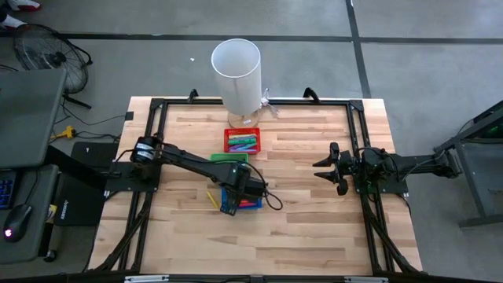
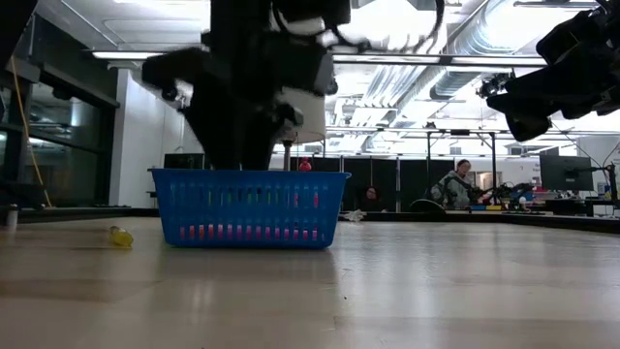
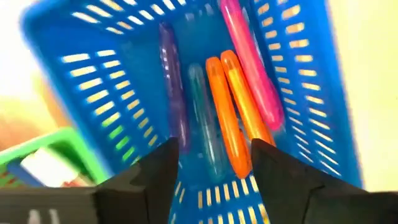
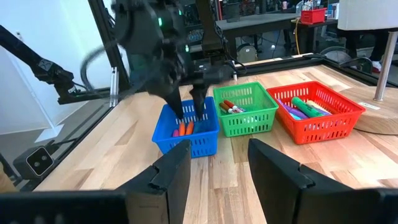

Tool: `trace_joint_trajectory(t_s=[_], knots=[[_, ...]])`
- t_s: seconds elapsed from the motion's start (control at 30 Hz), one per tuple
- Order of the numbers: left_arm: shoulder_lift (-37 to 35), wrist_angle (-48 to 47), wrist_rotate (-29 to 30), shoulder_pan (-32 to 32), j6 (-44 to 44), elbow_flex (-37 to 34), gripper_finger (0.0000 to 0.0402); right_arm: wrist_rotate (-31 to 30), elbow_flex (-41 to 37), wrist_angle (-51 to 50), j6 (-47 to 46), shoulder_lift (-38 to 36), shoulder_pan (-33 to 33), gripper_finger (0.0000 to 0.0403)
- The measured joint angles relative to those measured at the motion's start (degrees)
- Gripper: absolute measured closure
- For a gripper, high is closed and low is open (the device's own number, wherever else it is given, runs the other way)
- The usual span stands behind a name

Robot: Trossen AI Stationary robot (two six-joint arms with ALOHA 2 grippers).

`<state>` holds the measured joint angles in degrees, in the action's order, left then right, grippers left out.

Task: Pick & Place Markers
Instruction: Put the yellow marker pen into the blue bin

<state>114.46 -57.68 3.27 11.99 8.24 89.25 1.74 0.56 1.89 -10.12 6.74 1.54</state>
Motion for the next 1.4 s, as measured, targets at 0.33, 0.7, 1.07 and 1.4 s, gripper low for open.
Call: trace_joint_trajectory(t_s=[0.33, 0.7, 1.07, 1.4], knots=[[-5.7, -5.8, 1.6, 0.0, -6.6, 2.3, 0.0204, 0.0, 0.0, 0.0, 0.0, 0.0, 0.0, 0.0253], [-9.0, -6.6, -3.9, 1.4, -4.1, 1.1, 0.0204, 0.0, 0.0, 0.0, 0.0, 0.0, 0.0, 0.0253], [-20.0, -2.1, -5.4, 3.6, 6.7, -12.7, 0.0204, 0.0, 0.0, 0.0, 0.0, 0.0, 0.0, 0.0253], [-27.1, 7.6, -6.0, 5.8, 11.9, -25.5, 0.0204, 0.0, 0.0, 0.0, 0.0, 0.0, 0.0, 0.0253]])
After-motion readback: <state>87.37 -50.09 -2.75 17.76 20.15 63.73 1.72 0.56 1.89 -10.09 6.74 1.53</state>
